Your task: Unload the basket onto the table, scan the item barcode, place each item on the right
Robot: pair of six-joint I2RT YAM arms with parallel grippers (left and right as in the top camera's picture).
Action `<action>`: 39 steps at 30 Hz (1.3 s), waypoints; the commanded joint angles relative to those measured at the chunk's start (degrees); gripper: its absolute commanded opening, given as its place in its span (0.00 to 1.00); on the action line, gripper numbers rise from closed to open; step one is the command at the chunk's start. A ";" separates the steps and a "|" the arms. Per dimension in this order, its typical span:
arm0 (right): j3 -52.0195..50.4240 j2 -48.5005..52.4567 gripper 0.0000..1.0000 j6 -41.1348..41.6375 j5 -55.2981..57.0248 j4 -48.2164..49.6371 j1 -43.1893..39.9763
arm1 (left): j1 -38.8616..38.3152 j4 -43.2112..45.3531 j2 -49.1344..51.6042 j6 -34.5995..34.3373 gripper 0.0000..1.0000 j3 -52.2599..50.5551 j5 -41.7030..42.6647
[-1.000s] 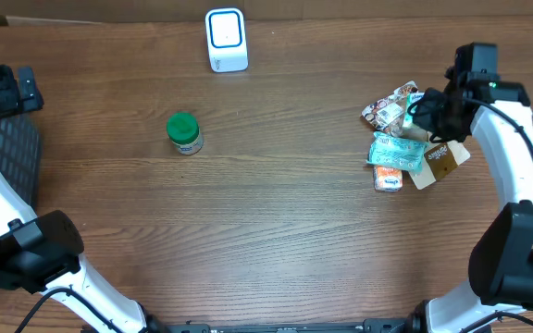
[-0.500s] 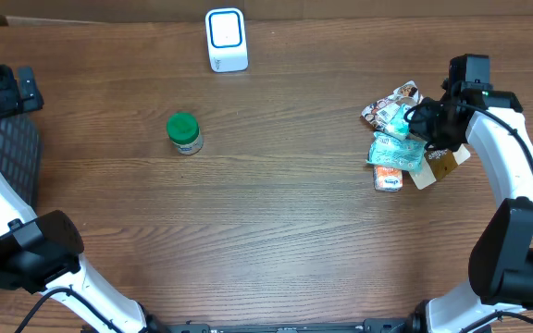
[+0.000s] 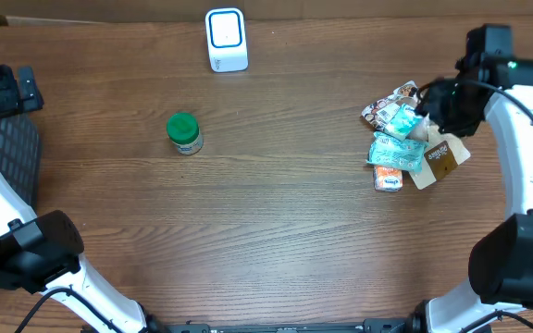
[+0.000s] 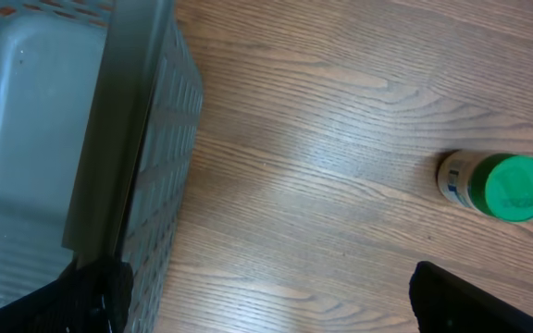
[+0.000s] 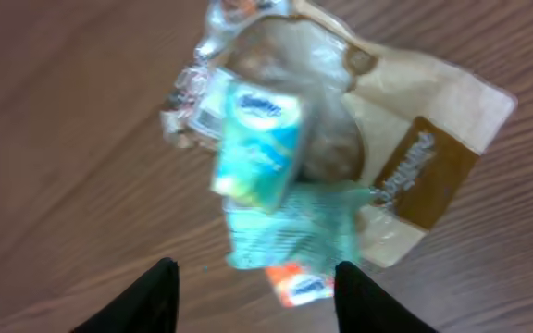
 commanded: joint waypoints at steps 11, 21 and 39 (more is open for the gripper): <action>4.63 -0.46 0.68 -4.63 -25.73 2.80 5.51 | 0.31 0.09 -1.40 1.22 1.00 1.09 -0.02; 4.48 -0.44 0.87 -5.09 -7.96 1.36 13.79 | 0.31 0.09 -1.40 1.22 0.99 1.09 -0.02; 4.11 -0.42 0.88 -6.62 -6.49 0.20 13.90 | 0.31 3.61 -1.40 0.50 1.00 1.09 0.68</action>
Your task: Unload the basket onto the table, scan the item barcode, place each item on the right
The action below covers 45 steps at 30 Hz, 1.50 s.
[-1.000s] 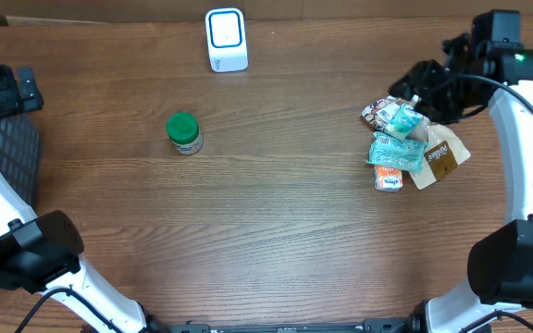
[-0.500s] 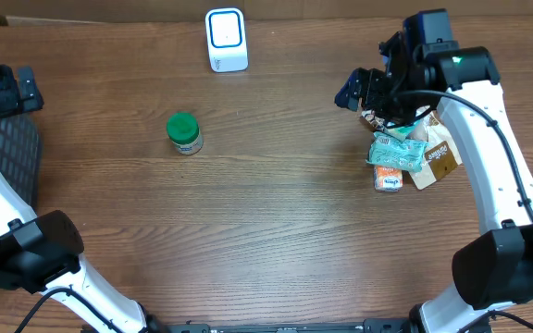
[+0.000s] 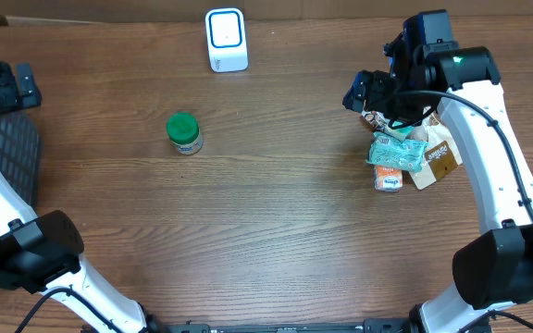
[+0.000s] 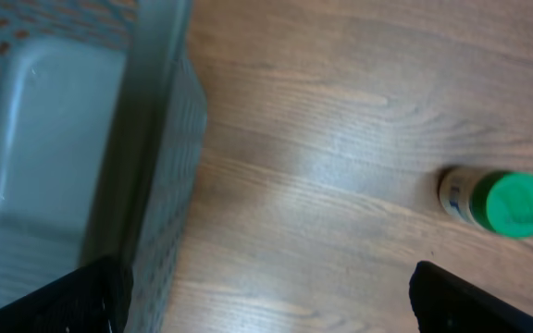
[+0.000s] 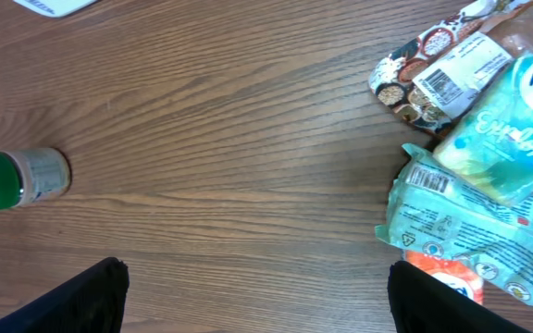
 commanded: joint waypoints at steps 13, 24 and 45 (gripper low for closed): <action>0.44 -0.44 0.88 -0.76 1.22 0.44 -0.20 | 0.28 0.81 -1.40 -20.46 1.00 1.09 22.23; 0.44 -0.44 0.88 -0.79 1.22 0.46 -0.20 | -9.86 3.28 -1.25 -16.92 0.05 -4.74 9.42; 0.44 -0.44 0.88 -0.79 1.22 0.48 -0.20 | -23.34 30.53 -1.25 -9.68 0.04 -37.62 -2.86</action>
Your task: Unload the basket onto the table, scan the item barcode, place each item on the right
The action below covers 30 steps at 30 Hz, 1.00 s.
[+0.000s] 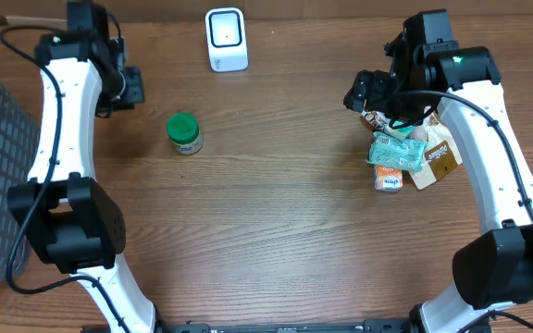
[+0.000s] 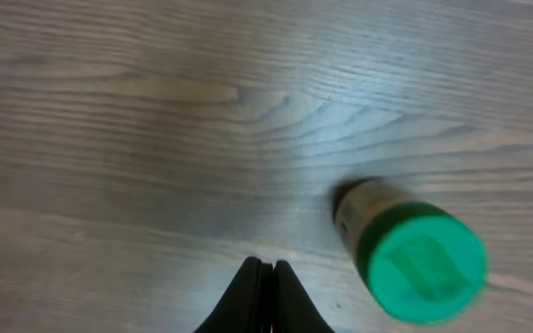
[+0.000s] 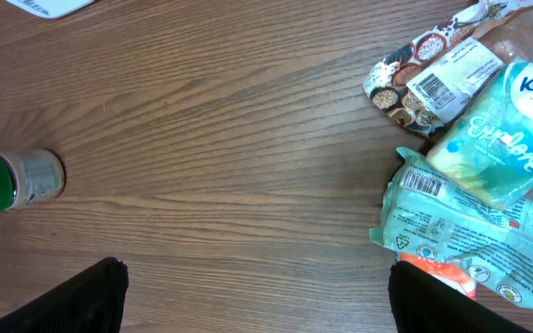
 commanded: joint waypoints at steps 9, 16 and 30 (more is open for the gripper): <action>0.44 -0.44 0.88 -0.48 0.61 0.22 -0.20 | -2.05 20.68 -1.03 7.39 0.04 -16.85 5.38; 0.44 -0.44 0.88 -0.46 0.61 0.20 -0.20 | -2.51 30.49 -0.96 7.39 0.05 -22.43 4.94; 0.44 -0.44 0.88 -0.48 0.61 0.04 -0.20 | -9.31 27.67 -0.35 7.23 0.04 -23.61 7.74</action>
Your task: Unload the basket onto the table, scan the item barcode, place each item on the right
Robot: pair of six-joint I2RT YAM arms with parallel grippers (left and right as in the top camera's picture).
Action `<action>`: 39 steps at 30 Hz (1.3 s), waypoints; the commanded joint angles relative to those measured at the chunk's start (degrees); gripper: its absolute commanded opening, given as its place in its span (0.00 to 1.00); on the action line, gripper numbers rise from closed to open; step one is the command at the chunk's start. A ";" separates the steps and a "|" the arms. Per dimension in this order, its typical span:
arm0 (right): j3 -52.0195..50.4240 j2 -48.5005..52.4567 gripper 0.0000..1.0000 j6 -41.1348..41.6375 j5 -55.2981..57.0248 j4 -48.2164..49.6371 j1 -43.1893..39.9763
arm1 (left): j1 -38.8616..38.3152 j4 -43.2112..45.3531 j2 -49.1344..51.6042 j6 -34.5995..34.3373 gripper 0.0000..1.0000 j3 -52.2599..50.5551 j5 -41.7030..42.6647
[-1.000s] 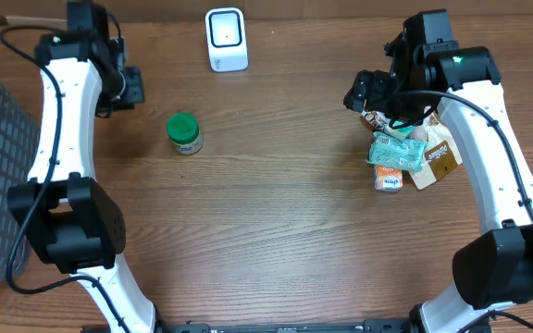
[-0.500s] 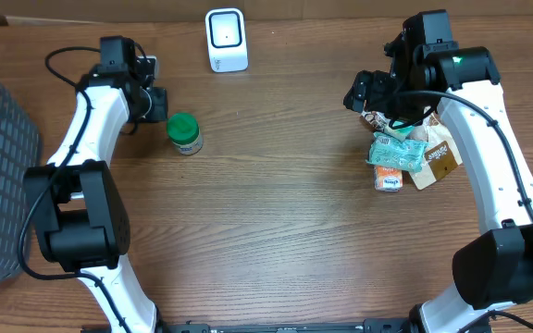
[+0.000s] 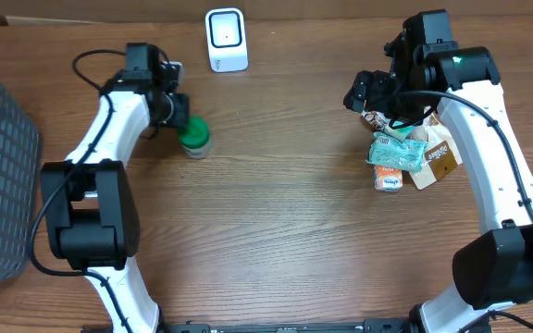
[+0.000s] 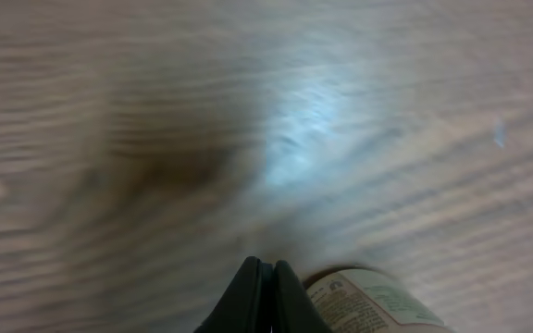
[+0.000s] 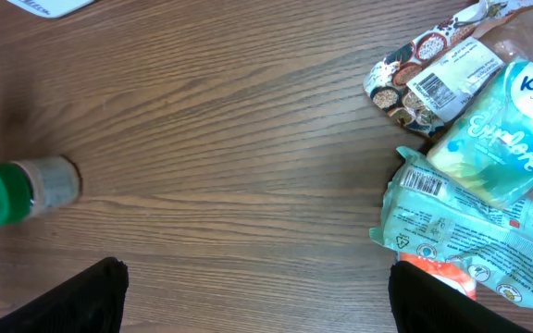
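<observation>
A small bottle with a green cap (image 3: 193, 137) stands on the wooden table, left of middle; it also shows in the right wrist view (image 5: 28, 189). My left gripper (image 3: 172, 113) is shut on nothing and sits right against the bottle's upper left side. The blurred left wrist view shows its fingertips (image 4: 264, 298) pressed together, with the bottle's label (image 4: 370, 303) just to their right. The white barcode scanner (image 3: 227, 40) stands at the table's far edge. My right gripper (image 3: 368, 92) hangs wide open by the pile of packets, with nothing between its jaws (image 5: 257, 301).
A pile of packets lies at the right: a teal tissue pack (image 5: 505, 139), a teal wrapper (image 3: 396, 151), a brown bag (image 3: 440, 155) and an orange packet (image 3: 388, 179). A dark mesh basket stands at the left edge.
My left gripper, still shut, has moved right from the table left of the bottle to touch the bottle's upper left. The bottle has shifted slightly right and nearer. The right arm is unchanged.
My left gripper was open over the basket and my right gripper hung over the packets. Then the right gripper stood wide open left of the pile. Then the left gripper was shut over the table near the bottle, and now it touches the bottle.
</observation>
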 commanded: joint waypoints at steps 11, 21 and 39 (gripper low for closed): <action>0.44 -0.44 0.88 -0.46 0.59 0.07 -0.20 | -4.70 -8.11 -0.37 -3.98 0.04 -0.68 9.53; 0.44 -0.44 0.88 -0.46 0.59 -0.35 -0.20 | -10.03 -10.75 -0.37 -11.87 0.04 -0.68 17.77; 0.44 -0.44 0.88 -0.44 0.57 -0.74 -0.20 | -12.41 -22.14 -0.39 -13.68 0.04 -0.66 15.98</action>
